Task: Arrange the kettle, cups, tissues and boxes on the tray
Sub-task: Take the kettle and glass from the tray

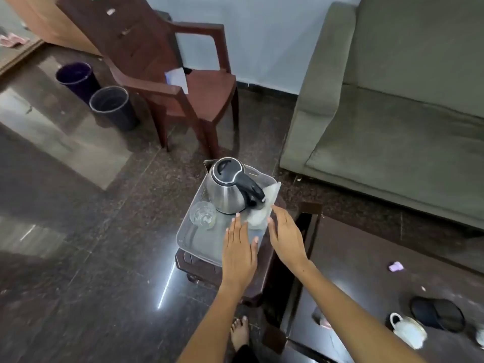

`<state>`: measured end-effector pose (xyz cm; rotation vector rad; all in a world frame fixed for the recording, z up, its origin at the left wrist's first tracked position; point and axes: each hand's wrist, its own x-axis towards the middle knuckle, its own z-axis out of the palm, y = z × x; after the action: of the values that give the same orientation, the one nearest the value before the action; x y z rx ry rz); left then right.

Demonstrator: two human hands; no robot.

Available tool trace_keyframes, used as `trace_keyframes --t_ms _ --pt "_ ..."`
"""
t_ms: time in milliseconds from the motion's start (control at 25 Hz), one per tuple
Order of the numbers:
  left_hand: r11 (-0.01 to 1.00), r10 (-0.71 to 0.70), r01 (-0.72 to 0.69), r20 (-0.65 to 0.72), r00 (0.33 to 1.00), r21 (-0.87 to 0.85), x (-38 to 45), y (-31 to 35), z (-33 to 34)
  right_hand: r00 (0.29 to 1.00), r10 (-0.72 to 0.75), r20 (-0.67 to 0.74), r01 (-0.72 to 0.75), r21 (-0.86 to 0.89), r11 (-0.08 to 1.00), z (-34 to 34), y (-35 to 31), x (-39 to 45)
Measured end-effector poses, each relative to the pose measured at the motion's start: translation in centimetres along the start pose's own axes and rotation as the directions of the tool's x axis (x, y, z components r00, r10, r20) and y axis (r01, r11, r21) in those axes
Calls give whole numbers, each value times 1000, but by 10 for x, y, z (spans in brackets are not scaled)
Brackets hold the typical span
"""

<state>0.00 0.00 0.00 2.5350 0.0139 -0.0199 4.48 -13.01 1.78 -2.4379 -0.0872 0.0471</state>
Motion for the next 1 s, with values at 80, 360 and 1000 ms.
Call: trace_keyframes --t_ms 80,360,1000 --pt "997 -66 66 -10 998 -32 10 -13 -2 998 57 -19 -56 66 996 14 -1 24" --pt "996 -84 84 -34 996 -3 35 -53 1 988 140 69 -141 7 990 45 -10 94" --pt "904 -427 422 166 889 62 84 -124 -5 966 250 58 -257 188 948 66 4 133"
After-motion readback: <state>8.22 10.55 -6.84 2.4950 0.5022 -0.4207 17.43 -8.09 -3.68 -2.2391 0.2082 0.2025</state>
